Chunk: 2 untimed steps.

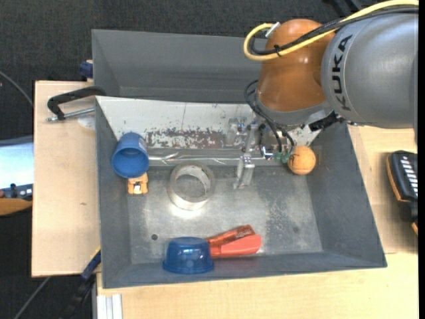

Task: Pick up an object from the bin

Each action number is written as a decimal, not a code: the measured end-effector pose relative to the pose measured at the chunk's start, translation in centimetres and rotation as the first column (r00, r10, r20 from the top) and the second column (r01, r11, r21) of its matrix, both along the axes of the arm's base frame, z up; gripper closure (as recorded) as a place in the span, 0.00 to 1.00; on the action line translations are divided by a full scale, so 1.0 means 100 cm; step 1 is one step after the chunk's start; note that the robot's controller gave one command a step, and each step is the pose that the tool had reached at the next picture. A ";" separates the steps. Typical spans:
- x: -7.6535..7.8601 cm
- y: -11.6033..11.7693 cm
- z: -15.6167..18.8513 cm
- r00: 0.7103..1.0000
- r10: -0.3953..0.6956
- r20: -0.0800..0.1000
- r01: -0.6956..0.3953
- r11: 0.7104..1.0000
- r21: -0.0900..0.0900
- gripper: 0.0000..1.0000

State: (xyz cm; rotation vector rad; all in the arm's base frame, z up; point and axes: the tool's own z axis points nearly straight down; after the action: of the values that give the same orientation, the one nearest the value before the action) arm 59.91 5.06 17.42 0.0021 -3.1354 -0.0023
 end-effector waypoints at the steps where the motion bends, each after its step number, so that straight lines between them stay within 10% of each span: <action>1: 0.001 0.000 0.005 1.000 -0.001 0.008 0.001 1.000 0.000 0.00; 2: 0.000 0.061 -0.067 0.997 -0.074 0.007 0.074 0.997 0.002 0.00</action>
Offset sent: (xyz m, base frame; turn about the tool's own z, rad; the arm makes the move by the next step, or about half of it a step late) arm -0.0032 0.0878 -0.1042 0.1043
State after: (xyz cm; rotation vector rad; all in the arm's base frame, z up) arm 59.94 11.12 10.70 -0.1149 -3.1408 -0.0055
